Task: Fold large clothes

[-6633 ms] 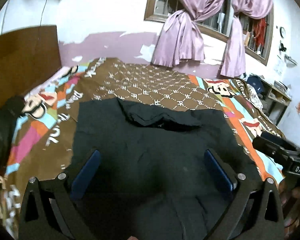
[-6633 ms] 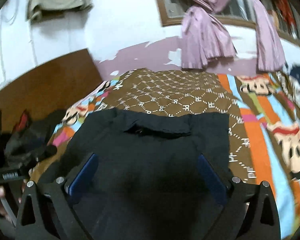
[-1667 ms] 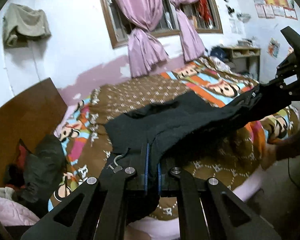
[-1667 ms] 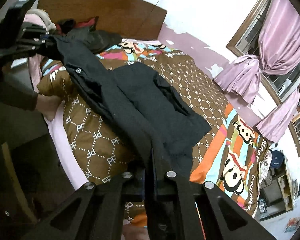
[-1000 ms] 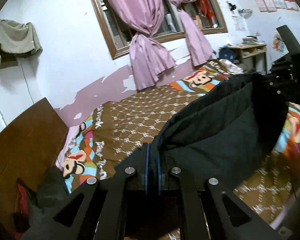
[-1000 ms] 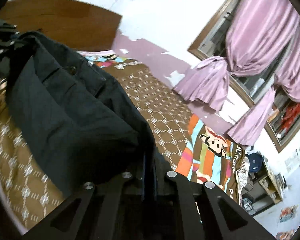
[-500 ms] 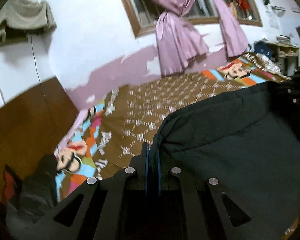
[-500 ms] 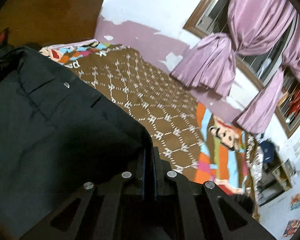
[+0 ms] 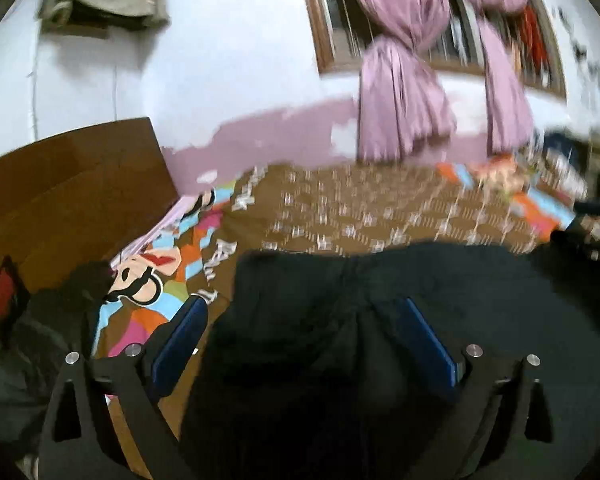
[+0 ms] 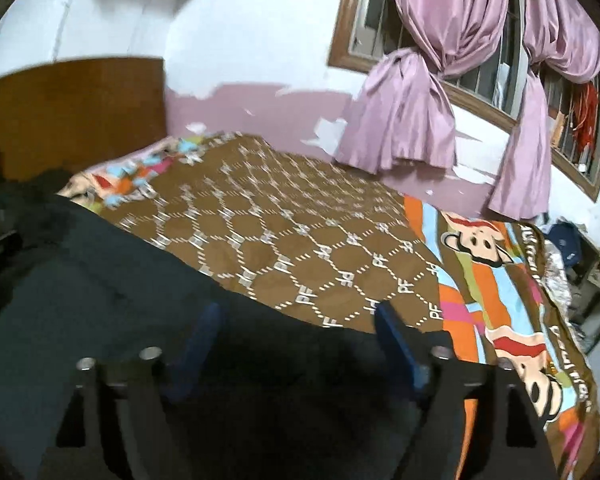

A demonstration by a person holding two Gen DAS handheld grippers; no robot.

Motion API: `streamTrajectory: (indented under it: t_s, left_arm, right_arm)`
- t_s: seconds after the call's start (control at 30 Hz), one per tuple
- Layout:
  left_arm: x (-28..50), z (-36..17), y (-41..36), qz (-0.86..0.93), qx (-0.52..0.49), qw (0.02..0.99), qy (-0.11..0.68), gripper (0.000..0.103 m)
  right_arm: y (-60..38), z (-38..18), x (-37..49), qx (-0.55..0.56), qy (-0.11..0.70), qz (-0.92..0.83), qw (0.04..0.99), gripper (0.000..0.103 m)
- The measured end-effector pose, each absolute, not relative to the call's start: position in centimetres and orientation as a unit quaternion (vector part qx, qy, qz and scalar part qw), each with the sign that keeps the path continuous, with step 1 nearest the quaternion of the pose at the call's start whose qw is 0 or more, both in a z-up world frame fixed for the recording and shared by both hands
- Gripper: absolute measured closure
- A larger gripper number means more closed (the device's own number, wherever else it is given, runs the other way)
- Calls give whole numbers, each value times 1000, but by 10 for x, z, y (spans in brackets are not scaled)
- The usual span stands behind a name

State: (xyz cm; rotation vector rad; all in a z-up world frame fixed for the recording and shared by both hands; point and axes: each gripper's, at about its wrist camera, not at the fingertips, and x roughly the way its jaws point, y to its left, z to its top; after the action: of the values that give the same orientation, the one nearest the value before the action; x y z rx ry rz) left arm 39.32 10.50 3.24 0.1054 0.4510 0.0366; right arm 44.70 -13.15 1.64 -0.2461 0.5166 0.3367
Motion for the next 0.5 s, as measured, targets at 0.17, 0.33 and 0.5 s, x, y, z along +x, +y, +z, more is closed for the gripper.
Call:
streamTrajectory:
  t_s: [0.17,0.33,0.5]
  left_arm:
    - [351,44,117,-25,5,979,204,8]
    - [314,50,109,-84,-28,979,185,5]
    - [341,32,68,-132,17,957,259,4]
  right_arm:
    - [-154,15,406,-74,244,208,944,5]
    - [-183,-16,384,14,286,242,927,5]
    - [-175,-44,392,18,329,248,911,5]
